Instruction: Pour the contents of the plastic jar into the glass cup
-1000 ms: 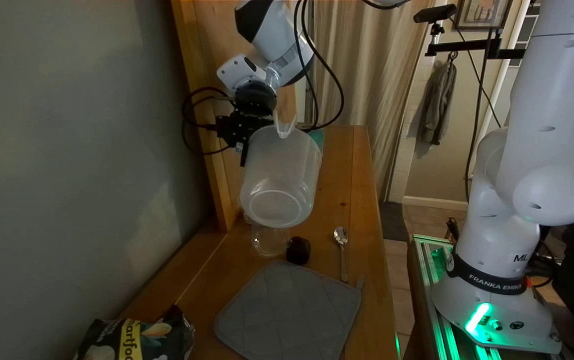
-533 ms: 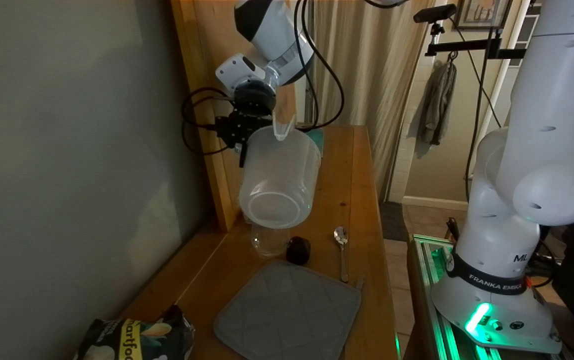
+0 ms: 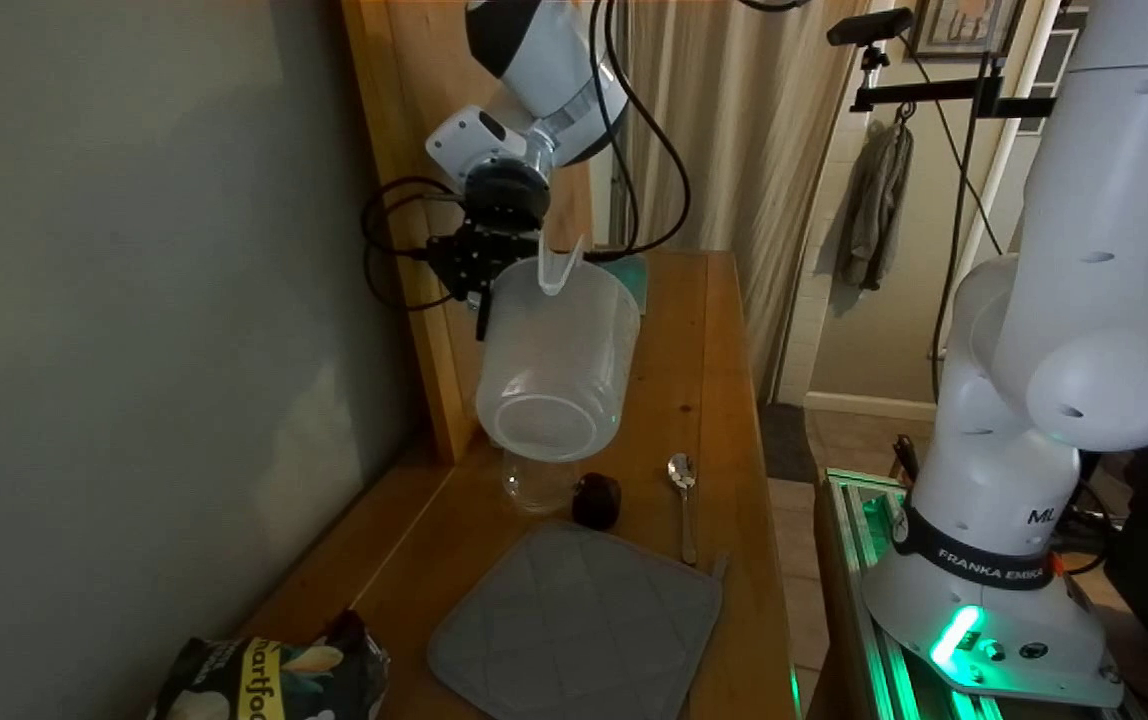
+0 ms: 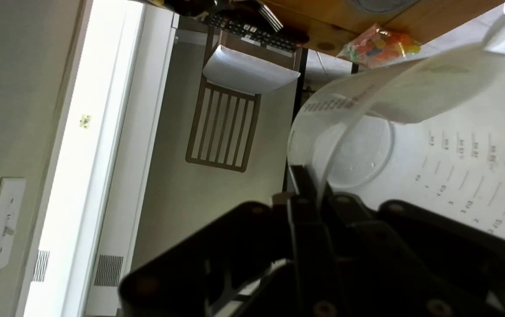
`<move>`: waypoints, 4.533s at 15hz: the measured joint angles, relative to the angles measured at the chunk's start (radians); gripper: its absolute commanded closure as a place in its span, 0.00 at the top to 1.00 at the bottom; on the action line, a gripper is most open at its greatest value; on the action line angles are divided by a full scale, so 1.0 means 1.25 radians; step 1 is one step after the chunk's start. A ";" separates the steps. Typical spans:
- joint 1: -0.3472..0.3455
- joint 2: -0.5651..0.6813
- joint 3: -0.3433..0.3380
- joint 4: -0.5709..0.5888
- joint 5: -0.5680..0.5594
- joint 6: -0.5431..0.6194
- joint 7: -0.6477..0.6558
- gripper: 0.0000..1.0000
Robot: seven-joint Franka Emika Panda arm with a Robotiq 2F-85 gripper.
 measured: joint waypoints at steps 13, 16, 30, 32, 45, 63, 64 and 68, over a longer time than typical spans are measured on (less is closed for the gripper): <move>0.037 -0.044 0.062 -0.047 -0.116 0.207 0.171 0.01; 0.048 -0.048 0.075 -0.060 -0.136 0.257 0.221 0.01; 0.102 -0.082 0.127 -0.141 -0.186 0.348 0.420 0.01; 0.110 -0.094 0.136 -0.154 -0.219 0.370 0.451 0.01; 0.147 -0.138 0.157 -0.178 -0.456 0.396 0.683 0.01; 0.158 -0.144 0.157 -0.193 -0.456 0.392 0.825 0.01; 0.158 -0.146 0.157 -0.195 -0.456 0.392 0.829 0.01; 0.159 -0.151 0.157 -0.199 -0.456 0.392 0.838 0.01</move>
